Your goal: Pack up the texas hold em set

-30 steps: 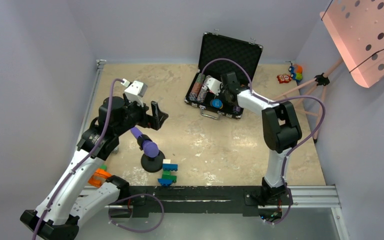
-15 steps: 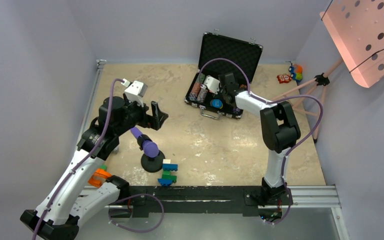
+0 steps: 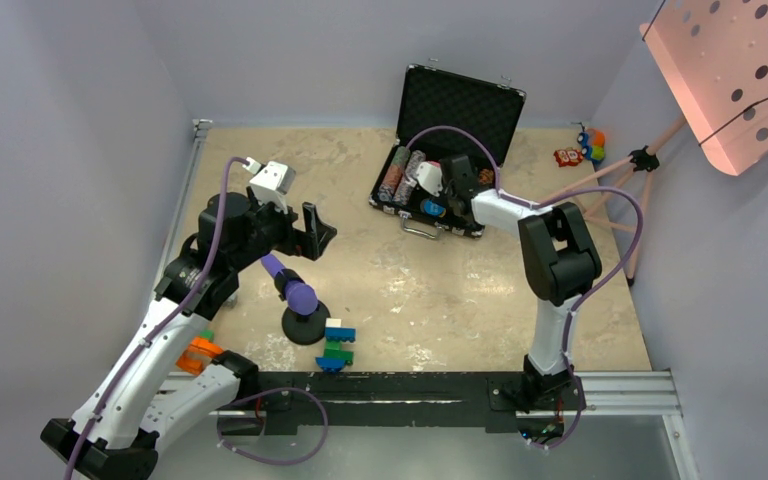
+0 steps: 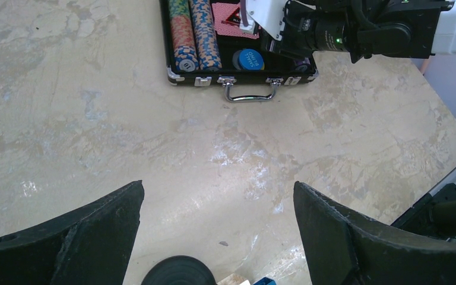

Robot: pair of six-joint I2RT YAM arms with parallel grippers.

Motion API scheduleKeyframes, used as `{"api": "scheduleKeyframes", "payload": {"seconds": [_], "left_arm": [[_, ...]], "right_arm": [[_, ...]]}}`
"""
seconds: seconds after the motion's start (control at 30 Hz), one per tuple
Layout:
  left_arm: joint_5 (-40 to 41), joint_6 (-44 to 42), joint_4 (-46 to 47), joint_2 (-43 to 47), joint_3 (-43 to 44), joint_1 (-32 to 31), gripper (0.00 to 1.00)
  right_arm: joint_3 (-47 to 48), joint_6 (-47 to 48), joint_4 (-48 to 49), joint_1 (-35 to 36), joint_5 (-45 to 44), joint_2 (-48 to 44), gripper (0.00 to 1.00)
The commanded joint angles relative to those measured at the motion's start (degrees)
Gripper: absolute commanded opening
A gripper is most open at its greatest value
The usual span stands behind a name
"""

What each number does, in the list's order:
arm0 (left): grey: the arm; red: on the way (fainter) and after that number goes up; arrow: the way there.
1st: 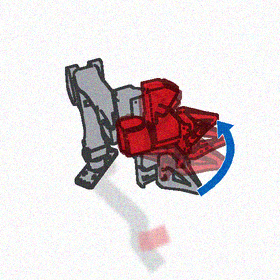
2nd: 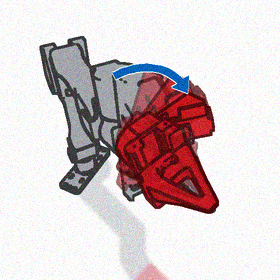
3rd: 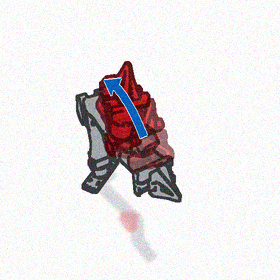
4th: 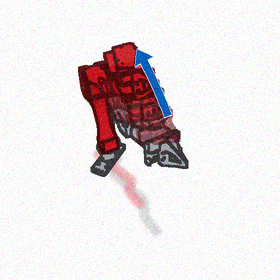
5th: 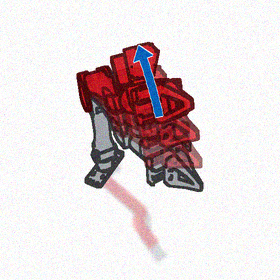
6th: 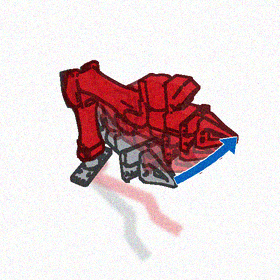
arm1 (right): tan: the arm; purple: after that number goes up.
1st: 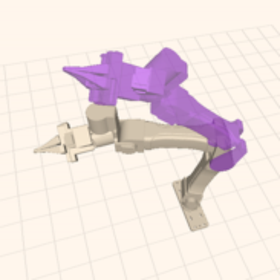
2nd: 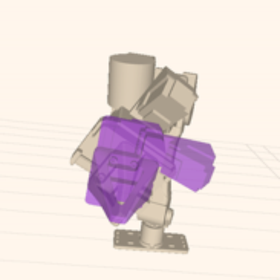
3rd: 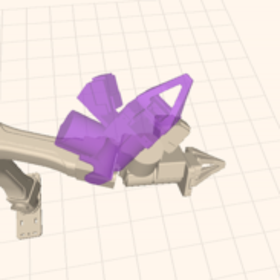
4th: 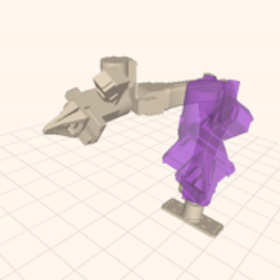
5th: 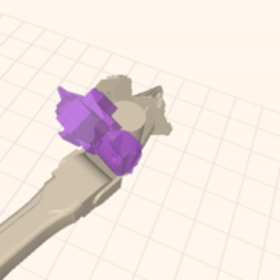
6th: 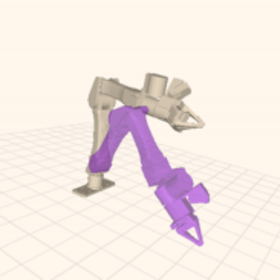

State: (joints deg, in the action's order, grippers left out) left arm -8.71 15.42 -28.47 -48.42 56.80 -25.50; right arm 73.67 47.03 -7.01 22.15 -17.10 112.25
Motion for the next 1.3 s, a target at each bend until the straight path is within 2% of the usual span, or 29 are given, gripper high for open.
{"api": "scheduleKeyframes", "payload": {"seconds": [0.0, 0.17, 0.37, 0.6, 0.7, 0.87, 1.03, 1.27], "left_arm": [[0.16, -0.57, 0.61, -0.07, 2.4, 0.27, 0.99], [0.12, -0.57, 0.61, -0.01, 2.36, 0.27, 0.99], [0.07, -0.7, 0.62, 0.08, 2.36, 0.27, 1.0], [0.67, -0.65, 1.18, 1.13, 1.97, 0.28, 1.0], [0.4, -0.49, 1.3, 0.89, 1.92, 0.27, 1.0], [0.79, -0.56, 1.4, 0.87, 1.8, 0.27, 1.0], [1.62, -0.99, 1.31, 0.53, 1.8, 0.29, 1.0], [1.77, -1.36, 1.31, 0.21, 1.69, 0.29, 1.0]], "right_arm": [[-1.59, -0.09, 3.67, -0.4, -1.59, -2.23, 0.43], [-2.37, -1.47, 4.88, -0.42, -1.36, -2.76, 0.45], [-2.76, -4.66, 4.58, -0.37, 0.53, -5.54, 0.53], [-9.74, -11.42, 6.32, -0.54, 4.12, -17.63, 0.59], [-9.82, -16.41, 6.73, -1.41, 6.7, -22.23, 0.63], [0.4, -26.19, 1.68, -5.72, 12.7, -24.0, 0.65], [16.07, -37.91, -5.34, -10.99, 19.56, -19.14, 0.67], [26.94, -52.41, -4.49, -17.59, 27.52, -13.05, 0.71]]}}
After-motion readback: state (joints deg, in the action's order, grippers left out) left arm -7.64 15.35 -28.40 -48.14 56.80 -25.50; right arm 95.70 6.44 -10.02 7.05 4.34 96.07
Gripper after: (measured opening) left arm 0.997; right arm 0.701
